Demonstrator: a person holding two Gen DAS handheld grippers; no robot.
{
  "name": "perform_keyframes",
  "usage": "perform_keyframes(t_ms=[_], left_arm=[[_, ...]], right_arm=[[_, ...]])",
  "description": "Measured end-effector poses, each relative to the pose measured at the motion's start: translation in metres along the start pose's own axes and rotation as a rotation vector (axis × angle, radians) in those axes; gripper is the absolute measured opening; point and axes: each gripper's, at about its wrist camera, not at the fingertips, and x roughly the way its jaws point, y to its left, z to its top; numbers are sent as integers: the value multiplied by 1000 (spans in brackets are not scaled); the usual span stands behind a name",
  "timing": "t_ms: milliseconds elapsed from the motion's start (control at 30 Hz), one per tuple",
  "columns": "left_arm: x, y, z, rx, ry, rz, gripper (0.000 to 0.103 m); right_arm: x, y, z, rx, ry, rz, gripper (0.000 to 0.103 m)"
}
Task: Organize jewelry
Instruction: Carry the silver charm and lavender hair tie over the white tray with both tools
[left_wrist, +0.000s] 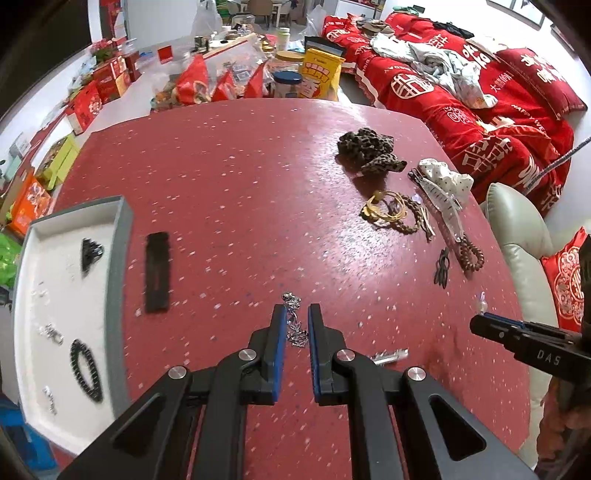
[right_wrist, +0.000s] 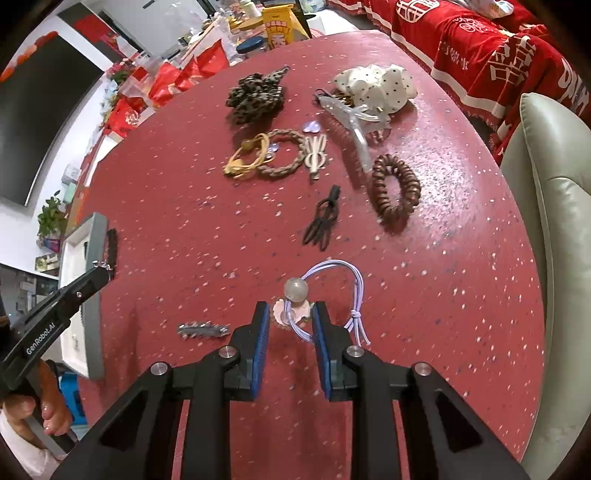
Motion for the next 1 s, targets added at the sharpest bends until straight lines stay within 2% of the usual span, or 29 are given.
perform_keyframes(t_ms=[567,1000], left_arm=[[-61,55,-42,-75,15,26,13],[-92,131,-66,-207,-21,97,13]], right_arm=[[-28,77,-12,-76,24,49,25],[-24,174,-11,-227,49,116,25]])
